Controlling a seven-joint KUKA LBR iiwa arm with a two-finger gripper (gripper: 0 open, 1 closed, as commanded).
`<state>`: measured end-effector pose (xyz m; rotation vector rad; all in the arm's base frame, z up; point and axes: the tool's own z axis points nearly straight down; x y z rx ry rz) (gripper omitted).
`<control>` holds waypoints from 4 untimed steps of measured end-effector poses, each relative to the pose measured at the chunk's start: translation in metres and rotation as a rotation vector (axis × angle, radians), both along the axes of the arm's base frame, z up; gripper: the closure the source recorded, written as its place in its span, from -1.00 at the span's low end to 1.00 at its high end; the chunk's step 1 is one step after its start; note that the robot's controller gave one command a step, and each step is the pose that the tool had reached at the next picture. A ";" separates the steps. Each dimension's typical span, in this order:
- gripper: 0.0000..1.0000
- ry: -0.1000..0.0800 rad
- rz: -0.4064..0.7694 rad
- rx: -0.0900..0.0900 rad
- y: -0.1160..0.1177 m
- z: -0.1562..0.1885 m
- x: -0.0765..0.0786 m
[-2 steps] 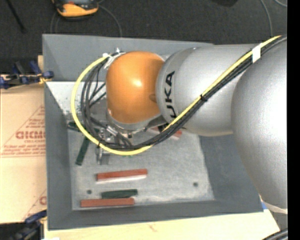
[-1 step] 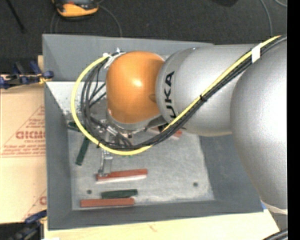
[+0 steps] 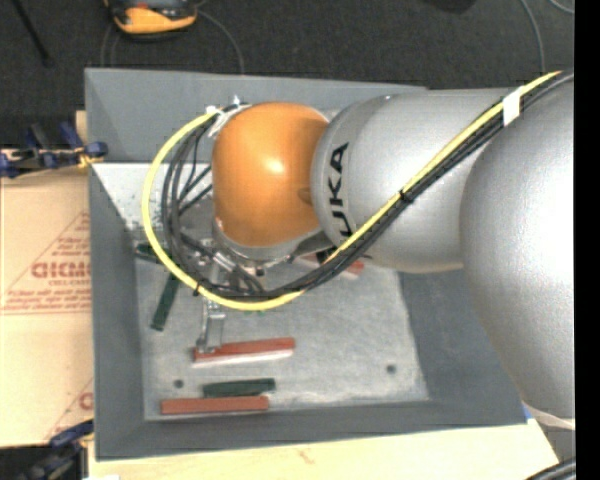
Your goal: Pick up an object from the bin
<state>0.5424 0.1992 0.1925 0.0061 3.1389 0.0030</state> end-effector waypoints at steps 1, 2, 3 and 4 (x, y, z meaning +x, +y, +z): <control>-1.00 -0.001 0.061 0.000 -0.012 -0.004 -0.002; -1.00 -0.007 0.293 -0.002 -0.058 -0.060 -0.007; -1.00 0.005 0.527 -0.006 -0.065 -0.087 -0.014; 1.00 -0.003 0.836 -0.002 -0.085 -0.121 -0.012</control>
Offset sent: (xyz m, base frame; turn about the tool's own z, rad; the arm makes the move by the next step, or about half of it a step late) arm -0.0159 -0.0983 -0.1225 -0.4560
